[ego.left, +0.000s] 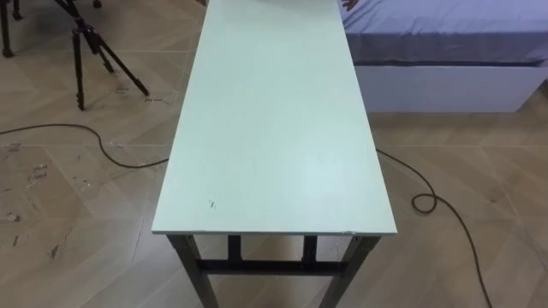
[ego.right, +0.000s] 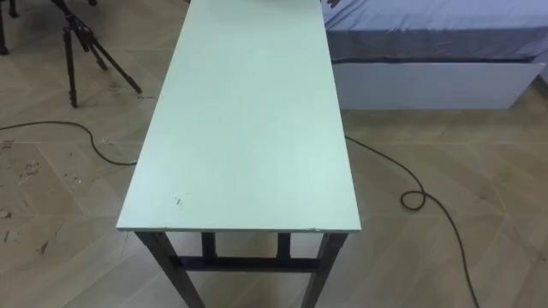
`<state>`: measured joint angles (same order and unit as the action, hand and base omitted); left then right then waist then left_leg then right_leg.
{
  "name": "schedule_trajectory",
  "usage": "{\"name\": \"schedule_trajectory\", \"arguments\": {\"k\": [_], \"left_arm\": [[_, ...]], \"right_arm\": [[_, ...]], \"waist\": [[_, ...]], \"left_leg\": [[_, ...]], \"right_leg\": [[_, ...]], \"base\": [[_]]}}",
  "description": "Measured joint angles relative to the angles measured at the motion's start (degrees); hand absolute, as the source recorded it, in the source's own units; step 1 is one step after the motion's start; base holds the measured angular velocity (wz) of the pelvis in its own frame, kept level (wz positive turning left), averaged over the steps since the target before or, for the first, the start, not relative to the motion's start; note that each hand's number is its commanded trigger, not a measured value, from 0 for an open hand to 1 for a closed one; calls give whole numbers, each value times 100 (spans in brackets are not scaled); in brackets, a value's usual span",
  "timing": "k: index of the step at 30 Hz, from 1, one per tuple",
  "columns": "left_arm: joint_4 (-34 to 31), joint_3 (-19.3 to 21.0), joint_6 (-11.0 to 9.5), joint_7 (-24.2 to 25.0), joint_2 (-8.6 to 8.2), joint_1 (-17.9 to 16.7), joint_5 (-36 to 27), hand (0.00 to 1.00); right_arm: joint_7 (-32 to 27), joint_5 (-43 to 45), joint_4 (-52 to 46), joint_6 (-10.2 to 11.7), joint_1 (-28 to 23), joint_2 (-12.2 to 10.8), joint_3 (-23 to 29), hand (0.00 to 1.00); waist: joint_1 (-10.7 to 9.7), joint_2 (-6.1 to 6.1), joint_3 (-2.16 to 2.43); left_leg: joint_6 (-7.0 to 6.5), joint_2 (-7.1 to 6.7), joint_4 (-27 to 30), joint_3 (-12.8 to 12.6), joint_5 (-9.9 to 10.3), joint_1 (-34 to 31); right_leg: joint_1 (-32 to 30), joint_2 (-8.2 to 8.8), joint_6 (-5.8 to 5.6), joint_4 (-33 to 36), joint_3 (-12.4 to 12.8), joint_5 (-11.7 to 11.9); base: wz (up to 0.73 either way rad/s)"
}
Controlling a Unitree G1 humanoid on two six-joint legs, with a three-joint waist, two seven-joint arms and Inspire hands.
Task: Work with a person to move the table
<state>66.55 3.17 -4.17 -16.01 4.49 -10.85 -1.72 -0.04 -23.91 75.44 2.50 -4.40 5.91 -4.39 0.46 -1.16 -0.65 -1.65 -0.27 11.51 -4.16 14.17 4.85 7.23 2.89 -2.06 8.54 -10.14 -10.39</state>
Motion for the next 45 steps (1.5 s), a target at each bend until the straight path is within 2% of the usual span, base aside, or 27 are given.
{"name": "schedule_trajectory", "arguments": {"k": [6,8,10,13,18,21,23,26,28,30,34,36,38,40,42,45], "left_arm": [[27,-5,10,38,1,-6,-88,0],[10,-4,23,105,2,-7,-152,0],[11,-4,47,196,13,-7,-316,0],[25,-12,98,405,53,-5,-644,0],[44,-163,122,824,112,-69,-1621,0],[44,-187,139,1148,163,-92,-1993,0],[41,-227,147,1327,203,-82,-2102,0],[31,-224,148,1623,227,-63,-2224,0],[-118,-242,177,1807,225,-83,-2573,0],[-473,-384,173,2093,227,-131,-2887,0],[-975,-694,176,2437,217,-159,-3073,0],[-1695,-927,187,2639,241,-391,-3319,0],[-2228,-1077,194,2825,285,-562,-3586,0],[-2618,-1243,221,2906,300,-650,-4115,0],[-3451,-1494,232,2926,338,-946,-4990,0],[-4153,-1886,228,3001,469,-1152,-5607,0]], "right_arm": [[42,6,0,-11,8,1,-3,0],[83,17,-4,-21,18,6,-10,0],[155,14,3,-59,22,21,-50,0],[264,10,20,-90,11,33,-66,0],[487,-74,19,-89,38,40,-58,0],[734,-125,1,-89,42,56,-60,0],[894,-166,-23,-97,48,56,-68,0],[1130,-273,-331,-146,37,75,-54,0],[1246,-423,-773,-190,-48,119,-59,0],[1429,-708,-1333,-187,-141,134,-62,0],[1667,-1022,-2083,-184,-302,138,-113,0],[1874,-1130,-2974,-178,-712,143,-182,0],[2038,-1329,-3459,-177,-992,142,-311,0],[2081,-1717,-3831,-206,-1208,144,-487,0],[2121,-2286,-4606,-251,-1566,144,-703,0],[2306,-2719,-5082,-252,-1728,149,-990,0]], "waist": [[-1,-1,2],[0,0,28],[0,-5,33],[-4,6,41],[-4,26,39],[-5,63,22],[-1,78,30],[-8,107,35],[-10,137,26],[-13,144,24],[-16,130,34],[-19,124,39],[-20,107,46],[-16,94,46],[-19,81,38],[-45,71,32]], "left_leg": [[0,0,-15,-3,0,-32],[0,0,-20,-4,0,-54],[0,0,-6,-4,0,-49],[0,0,0,-4,0,-37],[0,1,1,-9,0,-10],[0,8,25,-12,0,-53],[0,13,33,-14,0,-105],[0,22,45,-28,0,-218],[0,22,88,-39,0,-245],[0,22,115,-43,0,-254],[0,22,117,-39,0,-289],[1,21,123,-30,0,-321],[2,23,124,-23,-1,-307],[2,22,126,14,-1,-306],[2,23,125,35,-1,-301],[2,23,106,27,-1,-233]], "right_leg": [[-24,0,0,2,-7,0],[-43,0,0,2,-6,0],[-40,-1,0,3,-5,0],[-32,0,0,2,-4,0],[-33,3,0,1,23,0],[-44,3,0,2,-1,0],[-83,0,0,9,-11,0],[-191,-3,7,30,20,4],[-226,-2,14,36,38,9],[-222,-2,14,37,19,9],[-239,-3,14,34,-5,9],[-262,-3,14,31,-2,9],[-249,-3,14,28,-3,9],[-245,-2,14,28,-16,9],[-257,-2,14,28,-8,9],[-205,-2,14,27,-20,9]], "base": [[0],[0],[0],[0],[0],[0],[0],[-4],[-3],[2],[3],[0],[2],[7],[2],[0]]}}
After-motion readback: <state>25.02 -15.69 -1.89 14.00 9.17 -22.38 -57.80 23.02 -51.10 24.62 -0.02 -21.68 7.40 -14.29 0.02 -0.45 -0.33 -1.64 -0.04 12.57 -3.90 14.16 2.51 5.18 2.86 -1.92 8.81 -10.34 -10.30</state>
